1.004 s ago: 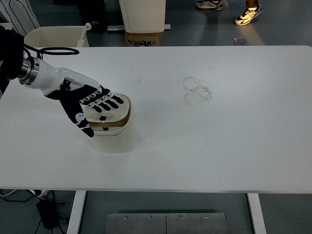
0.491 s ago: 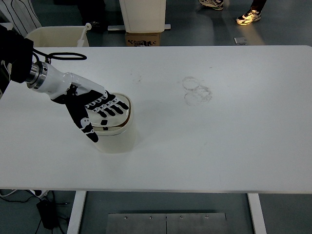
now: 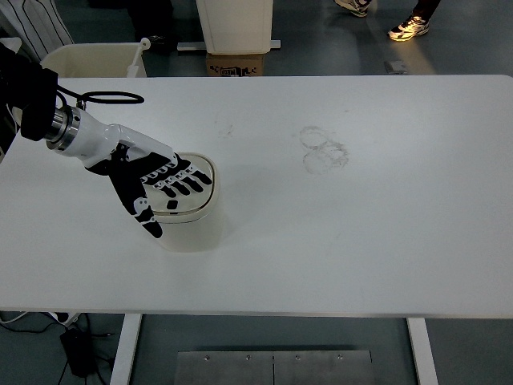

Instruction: Close trash bin

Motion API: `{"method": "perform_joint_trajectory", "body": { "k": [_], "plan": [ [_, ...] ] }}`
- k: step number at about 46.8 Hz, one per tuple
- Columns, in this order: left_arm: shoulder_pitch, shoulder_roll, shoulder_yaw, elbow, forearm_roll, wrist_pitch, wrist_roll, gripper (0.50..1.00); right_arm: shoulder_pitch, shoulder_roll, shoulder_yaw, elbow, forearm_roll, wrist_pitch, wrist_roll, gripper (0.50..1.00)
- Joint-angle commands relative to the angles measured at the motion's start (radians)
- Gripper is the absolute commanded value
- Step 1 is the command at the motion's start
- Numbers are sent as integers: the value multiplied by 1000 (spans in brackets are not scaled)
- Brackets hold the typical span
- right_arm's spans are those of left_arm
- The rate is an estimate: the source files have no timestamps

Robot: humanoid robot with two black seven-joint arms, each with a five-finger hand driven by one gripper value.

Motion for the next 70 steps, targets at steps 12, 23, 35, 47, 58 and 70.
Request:
{"method": "perform_joint_trajectory", "body": {
  "k": [12,23,35,47,58,70],
  "plan": [
    [11,0,0,0,1,0,0,1000,0,0,0,0,0,0,0,991],
    [13,2,0,0,1,0,0,1000,0,0,0,0,0,0,0,991],
    [13,2,1,0,1,0,0,1000,0,0,0,0,0,0,0,991],
    [14,2,0,1,1,0,0,1000,0,0,0,0,0,0,0,991],
    [14,5,1,1,1,0,1,1000,0,0,0,0,0,0,0,991],
    [5,6,-3,30,-12,0,0,1000,0,0,0,0,0,0,0,991]
  ]
}}
